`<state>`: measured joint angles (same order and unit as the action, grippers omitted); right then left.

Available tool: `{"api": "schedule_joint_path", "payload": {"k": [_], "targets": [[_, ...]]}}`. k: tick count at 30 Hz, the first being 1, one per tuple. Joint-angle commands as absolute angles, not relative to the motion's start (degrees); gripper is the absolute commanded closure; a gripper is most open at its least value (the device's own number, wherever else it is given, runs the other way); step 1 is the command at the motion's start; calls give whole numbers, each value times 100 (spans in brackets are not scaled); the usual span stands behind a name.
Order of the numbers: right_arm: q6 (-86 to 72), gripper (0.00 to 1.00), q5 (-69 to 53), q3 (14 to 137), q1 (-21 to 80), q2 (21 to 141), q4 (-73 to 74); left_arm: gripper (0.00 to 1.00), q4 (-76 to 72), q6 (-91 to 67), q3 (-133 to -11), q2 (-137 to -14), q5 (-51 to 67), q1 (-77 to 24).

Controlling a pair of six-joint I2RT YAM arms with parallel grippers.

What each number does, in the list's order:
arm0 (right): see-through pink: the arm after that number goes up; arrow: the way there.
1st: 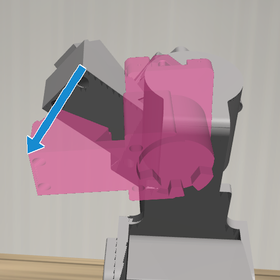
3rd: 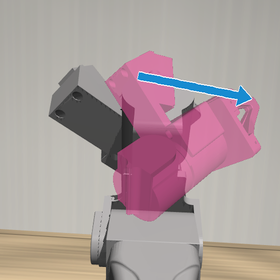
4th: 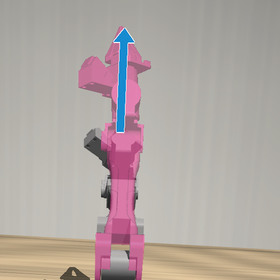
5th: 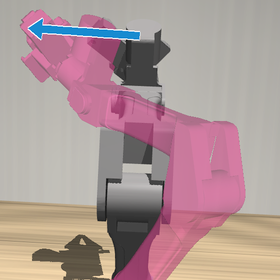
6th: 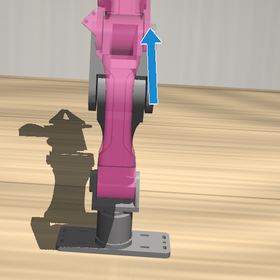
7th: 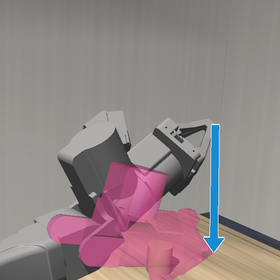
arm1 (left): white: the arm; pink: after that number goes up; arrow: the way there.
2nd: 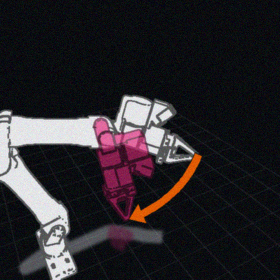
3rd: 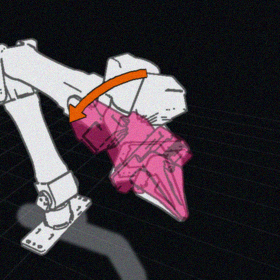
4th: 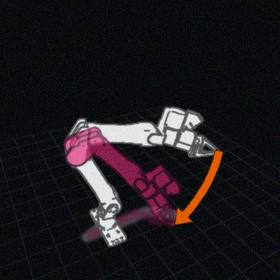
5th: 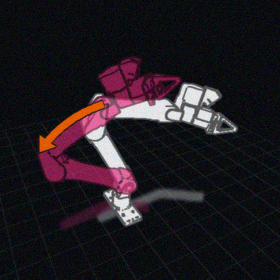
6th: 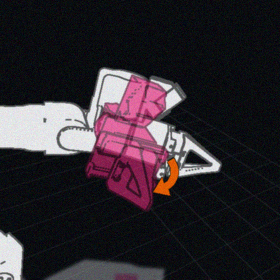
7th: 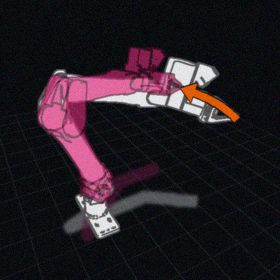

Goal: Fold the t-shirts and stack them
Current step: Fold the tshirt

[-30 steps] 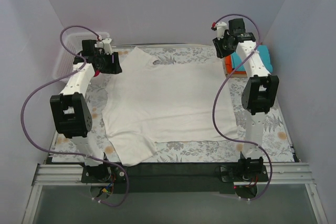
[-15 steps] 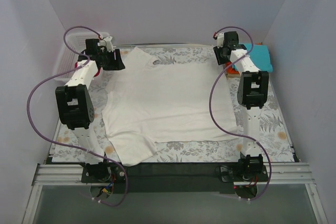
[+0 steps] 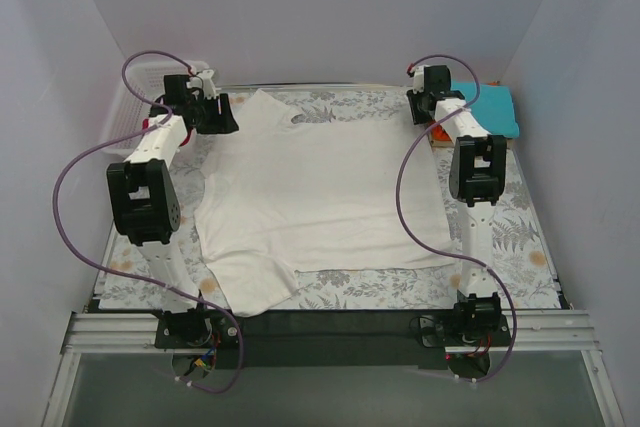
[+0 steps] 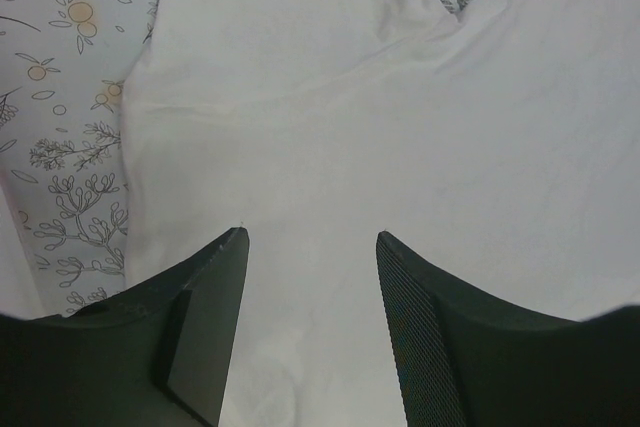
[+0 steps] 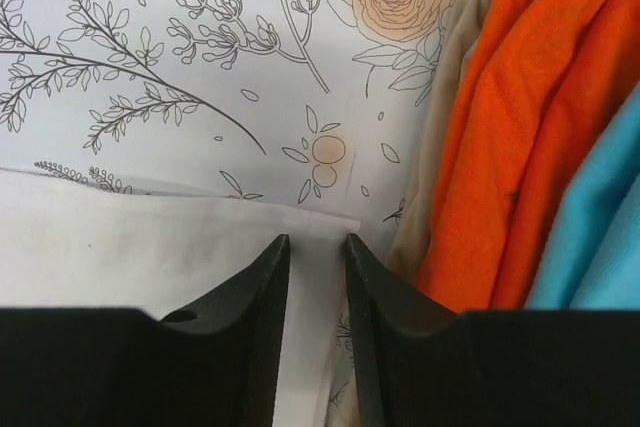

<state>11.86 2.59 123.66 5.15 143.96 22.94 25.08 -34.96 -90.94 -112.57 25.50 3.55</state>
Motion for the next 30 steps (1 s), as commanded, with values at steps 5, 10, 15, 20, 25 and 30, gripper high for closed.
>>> {"api": "schedule_joint_path", "payload": {"k": [5,10,15,20,25,30], "targets": [[958,90,132,12305,422,14546,2268,48,2259,-3621,-9859,-11987,2110,325],[1011,99,-121,12112,431,14318,2268,48,1987,-3744,-10502,-12794,1784,325],[1090,99,-237,12041,422,14203,2268,48,1837,-3876,-11196,-13455,1644,299],[1125,99,-325,12058,422,14168,2268,49,1749,-3744,-11549,-13860,1310,229],[1169,99,-325,12076,422,14177,2268,50,1468,-3507,-11312,-13931,1090,141],[1178,99,-325,12085,422,14212,2268,53,1432,-3340,-11575,-14185,800,79]]}}
